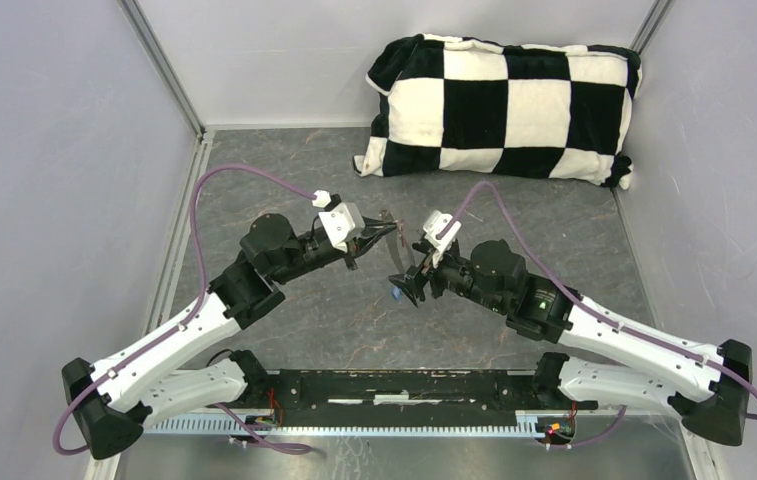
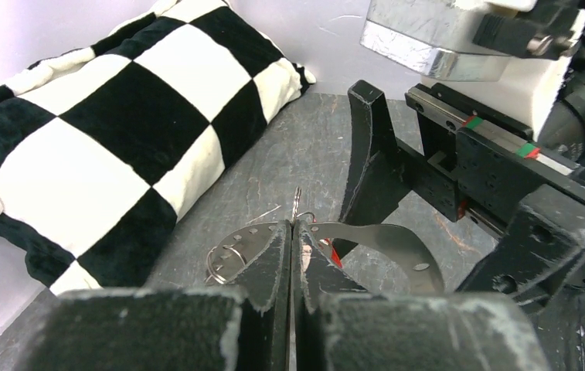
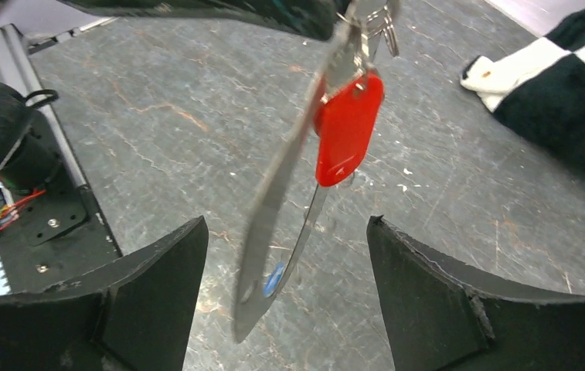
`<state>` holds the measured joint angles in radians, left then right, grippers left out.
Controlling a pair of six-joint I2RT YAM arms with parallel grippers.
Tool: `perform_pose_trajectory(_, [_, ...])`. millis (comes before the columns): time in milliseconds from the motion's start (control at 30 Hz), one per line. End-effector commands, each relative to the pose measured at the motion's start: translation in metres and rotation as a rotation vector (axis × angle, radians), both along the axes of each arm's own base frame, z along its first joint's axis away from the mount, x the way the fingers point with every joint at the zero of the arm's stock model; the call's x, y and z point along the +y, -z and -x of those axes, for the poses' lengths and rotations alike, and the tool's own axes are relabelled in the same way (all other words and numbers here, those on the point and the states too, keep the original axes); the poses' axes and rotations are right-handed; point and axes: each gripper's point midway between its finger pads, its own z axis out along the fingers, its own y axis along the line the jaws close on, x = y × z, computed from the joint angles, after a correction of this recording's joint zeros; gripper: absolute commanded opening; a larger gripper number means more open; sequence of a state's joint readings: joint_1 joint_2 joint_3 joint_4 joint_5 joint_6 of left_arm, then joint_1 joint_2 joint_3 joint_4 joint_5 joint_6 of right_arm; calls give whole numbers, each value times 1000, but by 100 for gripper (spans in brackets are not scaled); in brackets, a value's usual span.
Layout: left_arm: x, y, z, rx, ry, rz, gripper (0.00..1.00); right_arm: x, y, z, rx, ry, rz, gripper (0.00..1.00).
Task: Put the keys on the keyring
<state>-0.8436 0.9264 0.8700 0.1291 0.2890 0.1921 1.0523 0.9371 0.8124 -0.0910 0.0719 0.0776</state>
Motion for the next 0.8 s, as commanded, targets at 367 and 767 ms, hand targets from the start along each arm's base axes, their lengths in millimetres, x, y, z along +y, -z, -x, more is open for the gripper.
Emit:
perform_pose_trajectory(367, [5,-19,13,-81,40,29,5,0,-20,-4,-58,20,-102,1])
perform_pose_trajectory(767, [46,23,-75,241,-387,-242,100,-38,18,-55,58,149,120,1])
